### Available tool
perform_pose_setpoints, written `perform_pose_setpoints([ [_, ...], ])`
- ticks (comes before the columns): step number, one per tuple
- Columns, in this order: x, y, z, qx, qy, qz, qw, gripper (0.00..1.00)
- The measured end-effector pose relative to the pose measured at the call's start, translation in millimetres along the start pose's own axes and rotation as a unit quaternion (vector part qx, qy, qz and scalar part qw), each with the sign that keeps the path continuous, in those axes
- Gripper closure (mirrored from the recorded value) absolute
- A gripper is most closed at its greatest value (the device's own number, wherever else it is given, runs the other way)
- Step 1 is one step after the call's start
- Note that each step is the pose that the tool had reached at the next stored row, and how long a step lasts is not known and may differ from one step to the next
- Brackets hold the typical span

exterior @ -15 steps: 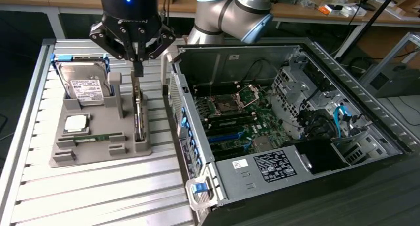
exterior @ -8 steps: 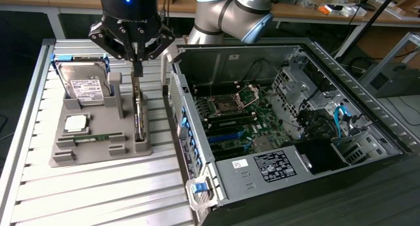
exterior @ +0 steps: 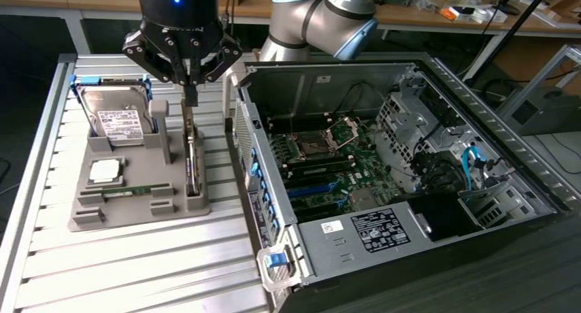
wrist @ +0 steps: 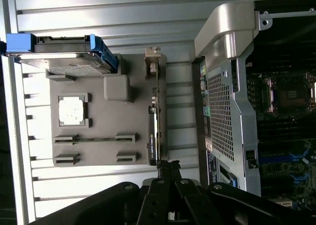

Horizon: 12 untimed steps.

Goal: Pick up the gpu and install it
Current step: 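Pick up the gpu and move the gpu toward the slot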

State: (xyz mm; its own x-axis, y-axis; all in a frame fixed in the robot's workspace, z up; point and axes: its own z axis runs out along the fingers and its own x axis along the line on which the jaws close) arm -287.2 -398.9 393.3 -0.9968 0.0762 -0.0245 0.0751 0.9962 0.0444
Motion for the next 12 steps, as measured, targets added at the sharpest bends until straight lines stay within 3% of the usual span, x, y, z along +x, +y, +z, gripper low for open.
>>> perform_pose_setpoints([
  [1,0.0,0.0,0.0,0.0000,0.0000,0.000,1.0000,0.89],
  [4,0.0,0.0,0.0,0.0000,0.0000,0.000,1.0000,0.71],
  [6,0.0,0.0,0.0,0.0000,0.0000,0.000,1.0000,0.71],
  [10,0.0,0.0,0.0,0.0000,0.0000,0.000,1.0000,0.52],
  [12,0.0,0.0,0.0,0.0000,0.0000,0.000,1.0000,0.52],
])
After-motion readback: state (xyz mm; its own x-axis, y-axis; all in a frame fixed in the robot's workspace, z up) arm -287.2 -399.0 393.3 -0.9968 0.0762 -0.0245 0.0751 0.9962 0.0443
